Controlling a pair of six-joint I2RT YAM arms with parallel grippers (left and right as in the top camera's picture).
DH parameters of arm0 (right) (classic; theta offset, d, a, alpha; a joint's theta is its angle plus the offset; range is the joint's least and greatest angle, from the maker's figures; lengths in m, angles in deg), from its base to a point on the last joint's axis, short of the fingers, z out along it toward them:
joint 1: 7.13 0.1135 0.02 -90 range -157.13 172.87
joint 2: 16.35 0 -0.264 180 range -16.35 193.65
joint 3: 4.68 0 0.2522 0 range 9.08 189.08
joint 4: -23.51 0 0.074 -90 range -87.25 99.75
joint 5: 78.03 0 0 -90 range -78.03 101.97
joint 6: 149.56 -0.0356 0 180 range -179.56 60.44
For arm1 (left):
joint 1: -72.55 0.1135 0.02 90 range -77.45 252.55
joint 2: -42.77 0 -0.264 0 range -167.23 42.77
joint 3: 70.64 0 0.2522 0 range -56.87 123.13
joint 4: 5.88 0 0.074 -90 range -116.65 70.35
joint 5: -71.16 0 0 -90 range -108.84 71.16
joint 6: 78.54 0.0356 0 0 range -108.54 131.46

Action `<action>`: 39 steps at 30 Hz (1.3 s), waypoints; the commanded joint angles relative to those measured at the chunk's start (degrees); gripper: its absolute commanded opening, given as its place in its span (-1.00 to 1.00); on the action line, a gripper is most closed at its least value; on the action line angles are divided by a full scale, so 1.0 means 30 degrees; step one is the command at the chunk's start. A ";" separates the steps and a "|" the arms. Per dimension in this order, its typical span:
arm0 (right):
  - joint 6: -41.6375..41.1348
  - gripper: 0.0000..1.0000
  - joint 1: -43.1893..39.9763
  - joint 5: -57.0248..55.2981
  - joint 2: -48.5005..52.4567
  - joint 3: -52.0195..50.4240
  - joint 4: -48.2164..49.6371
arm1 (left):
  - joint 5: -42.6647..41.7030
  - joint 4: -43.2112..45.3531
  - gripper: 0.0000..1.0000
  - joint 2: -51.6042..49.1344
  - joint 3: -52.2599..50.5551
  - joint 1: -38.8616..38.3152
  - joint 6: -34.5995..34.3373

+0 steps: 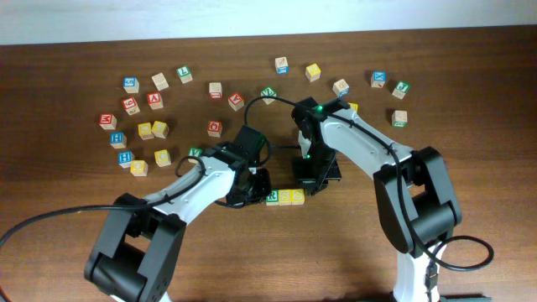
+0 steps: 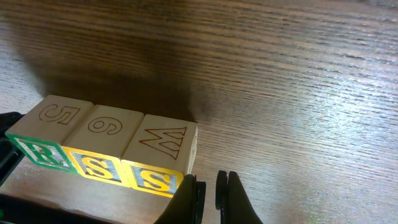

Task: Spell out RSS

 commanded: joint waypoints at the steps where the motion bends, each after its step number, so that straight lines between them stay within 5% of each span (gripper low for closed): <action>1: -0.0182 -0.92 0.0138 0.0204 -0.0036 -0.0117 0.0000 | -0.0823 0.0248 -1.00 -0.0168 -0.0087 -0.0160 0.0656; 39: -0.0678 -0.92 0.1195 0.0612 -0.0036 -0.0117 0.0364 | -0.0117 -0.0852 -1.00 -0.0160 -0.0080 0.1042 0.1180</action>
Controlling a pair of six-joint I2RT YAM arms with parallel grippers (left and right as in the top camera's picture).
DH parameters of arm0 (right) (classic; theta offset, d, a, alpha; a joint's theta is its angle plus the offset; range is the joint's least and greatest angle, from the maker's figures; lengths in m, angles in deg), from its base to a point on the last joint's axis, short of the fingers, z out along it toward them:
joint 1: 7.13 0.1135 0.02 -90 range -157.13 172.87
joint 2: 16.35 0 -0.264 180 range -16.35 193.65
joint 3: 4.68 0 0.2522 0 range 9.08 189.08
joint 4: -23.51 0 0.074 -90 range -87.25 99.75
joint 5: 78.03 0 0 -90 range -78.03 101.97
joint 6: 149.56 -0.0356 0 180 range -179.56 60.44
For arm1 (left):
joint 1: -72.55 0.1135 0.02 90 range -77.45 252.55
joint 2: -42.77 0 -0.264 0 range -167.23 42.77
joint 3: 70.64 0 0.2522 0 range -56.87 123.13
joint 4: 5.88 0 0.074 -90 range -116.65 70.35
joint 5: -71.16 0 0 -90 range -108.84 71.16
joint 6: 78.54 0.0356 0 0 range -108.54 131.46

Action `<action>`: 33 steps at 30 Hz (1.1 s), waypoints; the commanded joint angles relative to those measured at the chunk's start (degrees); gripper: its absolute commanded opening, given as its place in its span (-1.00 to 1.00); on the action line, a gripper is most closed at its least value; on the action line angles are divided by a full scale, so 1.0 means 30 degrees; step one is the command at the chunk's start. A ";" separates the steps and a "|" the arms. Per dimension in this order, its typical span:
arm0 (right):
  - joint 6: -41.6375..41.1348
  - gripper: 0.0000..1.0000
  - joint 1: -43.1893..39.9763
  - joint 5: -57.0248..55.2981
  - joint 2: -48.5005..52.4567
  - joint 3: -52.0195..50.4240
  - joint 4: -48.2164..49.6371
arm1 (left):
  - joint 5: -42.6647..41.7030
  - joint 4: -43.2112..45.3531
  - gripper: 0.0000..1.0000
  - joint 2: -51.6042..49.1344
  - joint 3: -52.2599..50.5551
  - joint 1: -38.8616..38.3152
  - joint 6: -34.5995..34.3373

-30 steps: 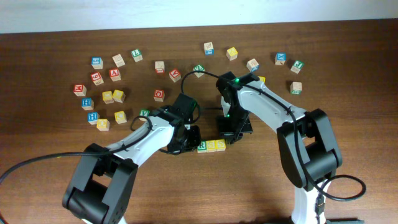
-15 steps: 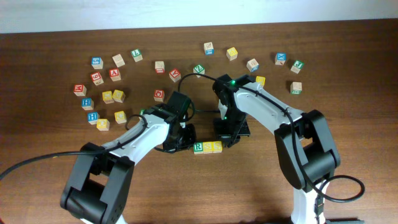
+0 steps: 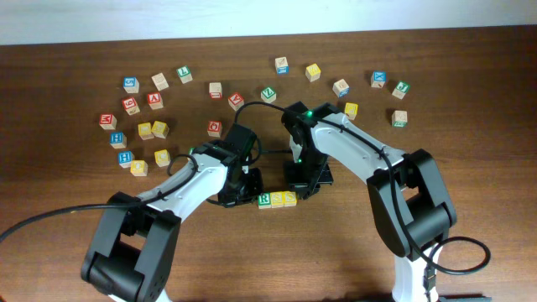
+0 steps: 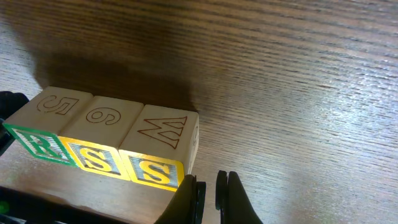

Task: Spell out RSS

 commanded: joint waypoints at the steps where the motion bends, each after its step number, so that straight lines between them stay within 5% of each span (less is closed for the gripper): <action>1: -0.0146 -0.92 0.0146 0.0226 -0.0036 -0.0117 0.0124 | -0.0138 0.0036 -1.00 -0.0160 -0.0066 0.0044 0.0313; 19: -0.0153 -0.83 0.0124 0.0233 -0.0044 -0.0095 -0.0262 | 0.0226 0.0240 -1.00 -0.0160 0.0080 0.0044 0.0386; 27: 0.0437 -0.82 -0.2324 -0.1530 -0.0102 0.2739 -0.3126 | 0.0823 -0.1013 -1.00 0.0372 0.0852 0.1654 0.1064; 32: 0.0430 -0.71 -0.2943 -0.3942 -0.5603 0.4051 -0.5938 | 0.1800 -0.3876 -1.00 0.5748 0.1880 0.4794 0.1967; 33: 0.0423 -0.52 -0.2907 -0.4648 -0.7497 0.4051 -0.6666 | 0.2463 -0.4524 -0.72 0.7395 0.1880 0.5530 0.1967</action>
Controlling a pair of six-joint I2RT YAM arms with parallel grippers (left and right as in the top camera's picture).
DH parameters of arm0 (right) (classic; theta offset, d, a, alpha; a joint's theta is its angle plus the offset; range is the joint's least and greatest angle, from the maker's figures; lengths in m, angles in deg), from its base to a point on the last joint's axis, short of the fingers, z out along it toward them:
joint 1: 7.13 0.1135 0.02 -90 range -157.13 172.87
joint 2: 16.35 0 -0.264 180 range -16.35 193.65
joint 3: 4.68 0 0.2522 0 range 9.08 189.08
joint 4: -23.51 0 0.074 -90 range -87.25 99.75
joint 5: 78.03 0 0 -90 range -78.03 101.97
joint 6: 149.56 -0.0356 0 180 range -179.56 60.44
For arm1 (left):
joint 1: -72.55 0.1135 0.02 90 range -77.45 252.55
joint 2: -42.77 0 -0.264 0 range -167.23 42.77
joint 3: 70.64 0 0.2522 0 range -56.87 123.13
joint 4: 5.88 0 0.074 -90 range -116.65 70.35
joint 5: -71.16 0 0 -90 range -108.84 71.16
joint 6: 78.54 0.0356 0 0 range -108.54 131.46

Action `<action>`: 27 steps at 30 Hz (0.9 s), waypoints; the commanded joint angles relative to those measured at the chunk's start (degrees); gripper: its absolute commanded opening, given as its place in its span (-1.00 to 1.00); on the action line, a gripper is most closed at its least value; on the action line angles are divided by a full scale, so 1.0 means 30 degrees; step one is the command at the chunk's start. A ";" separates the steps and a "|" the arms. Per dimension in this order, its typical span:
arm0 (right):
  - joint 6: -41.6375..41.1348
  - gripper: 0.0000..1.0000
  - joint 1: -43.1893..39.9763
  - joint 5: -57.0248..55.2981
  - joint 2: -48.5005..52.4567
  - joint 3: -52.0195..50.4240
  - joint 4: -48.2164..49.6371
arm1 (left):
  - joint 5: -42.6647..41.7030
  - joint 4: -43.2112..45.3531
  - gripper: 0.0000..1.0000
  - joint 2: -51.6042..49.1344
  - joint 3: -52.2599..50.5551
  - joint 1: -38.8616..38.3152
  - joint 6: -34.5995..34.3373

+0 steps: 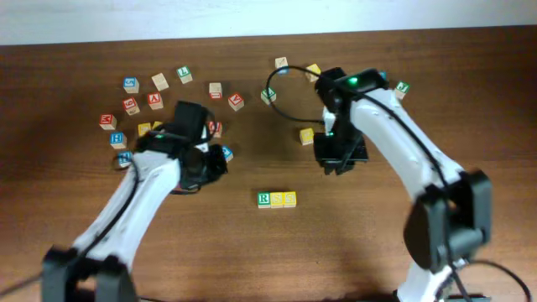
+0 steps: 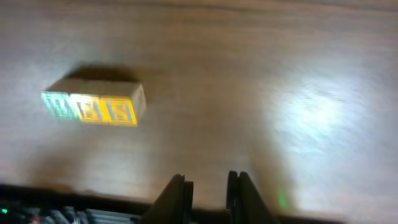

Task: Spell out RSS

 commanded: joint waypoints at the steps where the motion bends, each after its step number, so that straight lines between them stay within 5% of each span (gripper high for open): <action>1: 0.0168 -0.07 -0.0058 -0.2178 -0.5355 0.0437 -0.1617 | 0.1851 -0.1399 -0.20 0.3956 0.0248 0.1574 0.0466; 3: 0.0175 0.40 -0.0058 -0.2419 -0.8910 0.0423 -0.2878 | 0.2827 -0.1894 0.64 0.5049 0.0248 0.1705 0.0459; 4: 0.0168 0.81 -0.0058 -0.2776 -1.0768 0.0211 -0.3191 | 0.2951 -0.1902 0.99 0.5085 0.0248 0.1705 0.0459; 5: 0.0168 0.97 -0.0058 -0.3016 -1.2021 -0.0124 -0.3220 | 0.2943 -0.1894 0.98 0.5085 0.0233 0.1705 0.0459; 10: 0.0109 0.97 -0.0058 -0.3038 -1.7340 -0.4189 -0.2229 | 0.2936 -0.1894 0.99 0.5085 0.0233 0.1705 0.0459; 21: 0.0117 0.97 -0.0066 -0.3045 -1.4309 -0.4357 -0.2193 | 0.2943 -0.1894 0.98 0.5085 0.0233 0.1705 0.0459; 24: 0.0758 0.97 -0.0554 -0.3111 -1.5773 -0.6317 0.1224 | 0.2936 -0.1894 0.98 0.5085 0.0233 0.1705 0.0459; 27: 0.1603 0.97 -0.3483 -0.2987 -2.0750 -1.2174 0.6543 | 0.2936 -0.1894 0.98 0.5085 0.0233 0.1705 0.0459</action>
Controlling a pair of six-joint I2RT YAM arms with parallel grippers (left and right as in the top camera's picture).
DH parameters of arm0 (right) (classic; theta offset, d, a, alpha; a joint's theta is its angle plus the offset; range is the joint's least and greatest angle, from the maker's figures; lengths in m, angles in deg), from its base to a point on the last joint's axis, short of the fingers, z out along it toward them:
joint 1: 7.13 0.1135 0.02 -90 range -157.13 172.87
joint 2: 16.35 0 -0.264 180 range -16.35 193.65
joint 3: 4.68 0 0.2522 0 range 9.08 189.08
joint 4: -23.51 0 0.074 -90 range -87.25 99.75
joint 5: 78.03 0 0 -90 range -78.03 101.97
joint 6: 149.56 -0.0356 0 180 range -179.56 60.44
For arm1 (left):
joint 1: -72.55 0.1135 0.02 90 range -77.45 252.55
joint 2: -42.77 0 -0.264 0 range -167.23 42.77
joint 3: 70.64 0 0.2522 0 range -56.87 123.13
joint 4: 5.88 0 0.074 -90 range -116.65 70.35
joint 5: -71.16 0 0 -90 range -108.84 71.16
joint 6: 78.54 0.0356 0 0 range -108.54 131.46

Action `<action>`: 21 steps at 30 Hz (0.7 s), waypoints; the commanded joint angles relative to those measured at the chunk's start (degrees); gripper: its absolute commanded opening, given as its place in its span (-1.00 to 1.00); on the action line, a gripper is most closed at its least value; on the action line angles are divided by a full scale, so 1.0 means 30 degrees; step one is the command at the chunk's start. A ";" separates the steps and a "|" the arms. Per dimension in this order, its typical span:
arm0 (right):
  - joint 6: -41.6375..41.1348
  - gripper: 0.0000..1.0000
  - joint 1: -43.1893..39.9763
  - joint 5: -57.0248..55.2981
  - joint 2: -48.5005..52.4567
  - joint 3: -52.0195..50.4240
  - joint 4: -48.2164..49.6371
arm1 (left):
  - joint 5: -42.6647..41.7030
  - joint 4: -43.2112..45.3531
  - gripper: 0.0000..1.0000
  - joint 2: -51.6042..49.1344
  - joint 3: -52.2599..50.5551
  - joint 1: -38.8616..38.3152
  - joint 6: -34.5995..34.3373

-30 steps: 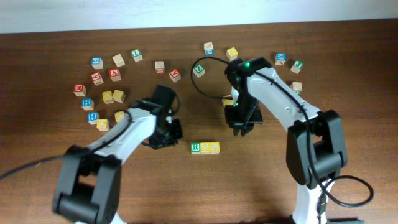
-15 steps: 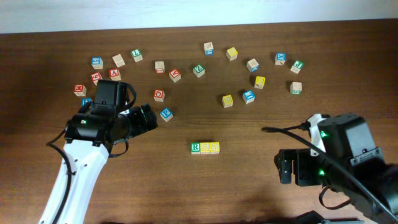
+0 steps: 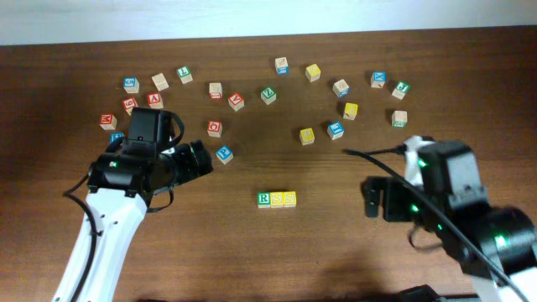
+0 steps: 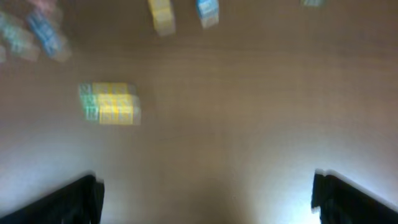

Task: Spell out RSS

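Three blocks stand in a touching row at mid-table: a green R block (image 3: pixel 263 199), then two yellow S blocks (image 3: pixel 284 199). The right wrist view shows the same block row (image 4: pixel 109 103), blurred, far ahead on the left. My right gripper (image 3: pixel 379 199) hovers well to the right of the row, its fingers (image 4: pixel 81 199) spread wide with nothing between them. My left gripper (image 3: pixel 201 158) sits up and left of the row, away from it. Its jaws are too dark to read.
Several loose letter blocks are scattered along the back of the brown table (image 3: pixel 277 252). A blue block (image 3: pixel 224 154) lies close to the left gripper. A yellow block (image 3: pixel 307 136) and a blue block (image 3: pixel 335 129) lie behind the row.
My right gripper has gone from behind the row to the front right of the table, and its nearly shut fingers are now wide apart. The left arm has drawn back a little further left.
Both grippers flanked the R, S, S row, the right one shut beside the last S. The row then sat slightly further left, still flanked. After that both arms stood apart from the row, and now they are farther away, with the row left standing alone.
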 commanded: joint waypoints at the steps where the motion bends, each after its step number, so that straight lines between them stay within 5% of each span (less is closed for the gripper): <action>1: 0.0962 0.97 -0.2091 -0.0138 -0.4073 -0.4095 0.2980 | 0.0270 -0.0007 0.98 0.0087 0.0146 0.0029 0.0095; 6: 0.2769 0.97 -0.4342 0.0197 -1.1489 -0.9347 0.6710 | 0.0270 -0.0007 0.98 0.0087 0.0146 0.0029 0.0095; 9: 0.4816 0.97 -0.4350 0.1005 -1.3289 -1.2065 0.9785 | 0.0270 -0.0007 0.99 0.0087 0.0146 0.0029 0.0095; 21: 0.4809 0.97 -0.4379 0.0860 -1.7777 -2.1391 2.0888 | 0.0270 -0.0007 0.98 0.0087 0.0146 0.0029 0.0095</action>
